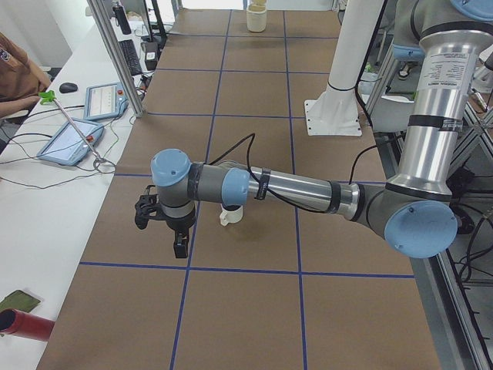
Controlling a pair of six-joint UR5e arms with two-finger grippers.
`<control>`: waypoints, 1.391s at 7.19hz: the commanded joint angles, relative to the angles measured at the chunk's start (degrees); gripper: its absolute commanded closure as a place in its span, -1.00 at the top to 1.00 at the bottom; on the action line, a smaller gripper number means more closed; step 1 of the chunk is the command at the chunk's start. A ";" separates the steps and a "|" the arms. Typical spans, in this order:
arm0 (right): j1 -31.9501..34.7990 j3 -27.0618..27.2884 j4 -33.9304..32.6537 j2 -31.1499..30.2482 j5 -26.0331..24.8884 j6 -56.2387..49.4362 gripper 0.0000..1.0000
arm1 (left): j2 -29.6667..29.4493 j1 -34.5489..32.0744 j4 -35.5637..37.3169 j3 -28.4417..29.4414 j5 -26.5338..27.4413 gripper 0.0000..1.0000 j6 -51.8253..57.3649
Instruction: Left arm hands cup to right arm to dump lemon
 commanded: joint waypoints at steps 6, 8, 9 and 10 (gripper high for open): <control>-3.10 -4.35 5.72 0.81 -1.67 3.31 1.00 | 5.45 -0.04 -1.90 -0.45 2.44 1.00 4.25; -3.10 -4.44 5.72 0.55 -1.67 3.05 1.00 | 5.29 -0.04 -2.71 -0.71 2.35 1.00 4.35; -3.01 -4.26 5.72 0.46 -1.58 3.05 1.00 | 5.20 -0.04 -2.71 -0.54 1.30 1.00 4.35; -3.09 -4.26 5.72 0.46 -1.58 3.05 1.00 | 5.11 -0.04 -2.62 -0.45 0.34 1.00 4.35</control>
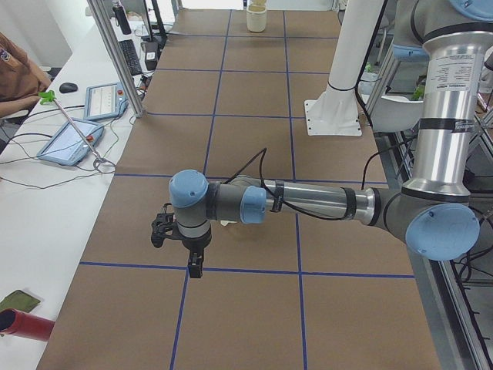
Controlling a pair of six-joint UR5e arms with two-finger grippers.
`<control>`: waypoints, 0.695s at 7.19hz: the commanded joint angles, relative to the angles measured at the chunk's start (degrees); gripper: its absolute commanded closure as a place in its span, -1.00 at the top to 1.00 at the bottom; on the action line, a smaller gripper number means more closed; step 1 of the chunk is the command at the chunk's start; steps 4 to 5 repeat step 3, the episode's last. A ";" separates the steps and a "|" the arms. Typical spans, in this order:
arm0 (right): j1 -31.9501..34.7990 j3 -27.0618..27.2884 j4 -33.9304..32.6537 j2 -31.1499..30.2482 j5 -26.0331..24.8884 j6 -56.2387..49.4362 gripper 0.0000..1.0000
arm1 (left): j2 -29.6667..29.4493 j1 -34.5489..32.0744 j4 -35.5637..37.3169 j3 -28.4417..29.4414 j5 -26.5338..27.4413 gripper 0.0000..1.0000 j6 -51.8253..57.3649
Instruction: Left arm hands cup to right arm to dump lemon
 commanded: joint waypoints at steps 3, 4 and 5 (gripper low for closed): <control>-0.03 0.24 0.00 -0.06 0.12 0.07 1.00 | -0.11 0.00 0.02 0.10 -1.11 1.00 0.03; -0.03 0.24 0.00 -0.06 0.12 0.07 1.00 | -0.11 0.00 0.02 0.10 -1.11 1.00 0.03; -0.03 0.24 0.00 -0.06 0.12 0.07 1.00 | -0.11 0.00 0.02 0.10 -1.11 1.00 0.03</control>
